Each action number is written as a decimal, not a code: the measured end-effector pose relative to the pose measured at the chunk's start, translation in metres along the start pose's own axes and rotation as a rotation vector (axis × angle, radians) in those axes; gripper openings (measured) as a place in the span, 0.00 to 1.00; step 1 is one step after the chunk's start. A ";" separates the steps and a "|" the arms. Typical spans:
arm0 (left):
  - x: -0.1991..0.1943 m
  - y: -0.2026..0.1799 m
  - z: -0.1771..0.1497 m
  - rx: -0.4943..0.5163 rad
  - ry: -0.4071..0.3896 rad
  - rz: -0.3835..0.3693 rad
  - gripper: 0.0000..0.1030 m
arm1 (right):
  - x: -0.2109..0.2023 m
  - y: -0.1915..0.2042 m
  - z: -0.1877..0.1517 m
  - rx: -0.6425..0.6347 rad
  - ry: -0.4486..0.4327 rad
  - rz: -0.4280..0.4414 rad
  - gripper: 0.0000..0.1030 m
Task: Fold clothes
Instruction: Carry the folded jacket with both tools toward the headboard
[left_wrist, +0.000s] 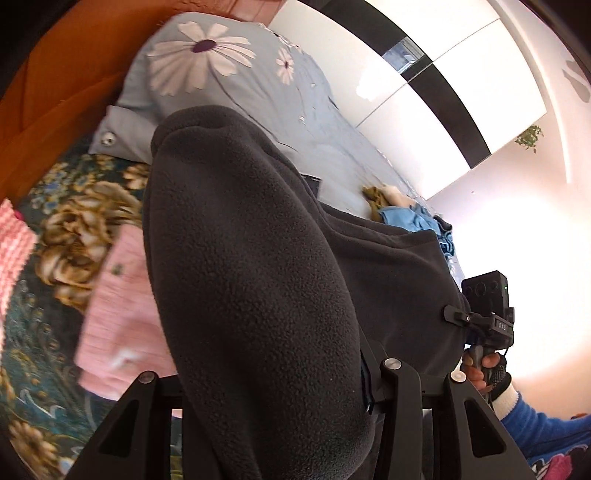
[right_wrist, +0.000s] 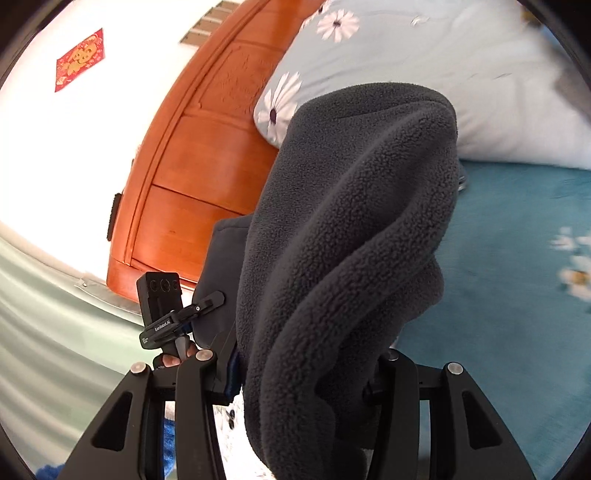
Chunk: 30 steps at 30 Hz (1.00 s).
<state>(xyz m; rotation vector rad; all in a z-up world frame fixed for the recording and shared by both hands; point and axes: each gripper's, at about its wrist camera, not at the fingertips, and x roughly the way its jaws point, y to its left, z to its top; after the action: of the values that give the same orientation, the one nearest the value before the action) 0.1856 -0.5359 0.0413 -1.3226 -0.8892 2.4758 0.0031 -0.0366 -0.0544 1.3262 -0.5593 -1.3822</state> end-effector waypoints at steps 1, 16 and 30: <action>-0.004 0.011 0.004 0.000 0.006 0.009 0.46 | 0.012 0.001 0.000 0.009 0.007 0.010 0.47; 0.049 0.140 0.023 -0.096 0.185 0.116 0.46 | 0.109 -0.064 -0.052 0.181 0.113 -0.024 0.47; 0.072 0.180 0.004 -0.186 0.158 0.115 0.67 | 0.108 -0.110 -0.063 0.242 0.152 -0.080 0.48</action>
<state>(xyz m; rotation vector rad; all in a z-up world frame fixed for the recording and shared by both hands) 0.1595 -0.6506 -0.1128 -1.6488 -1.0534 2.3767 0.0425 -0.0795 -0.2102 1.6498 -0.5888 -1.2940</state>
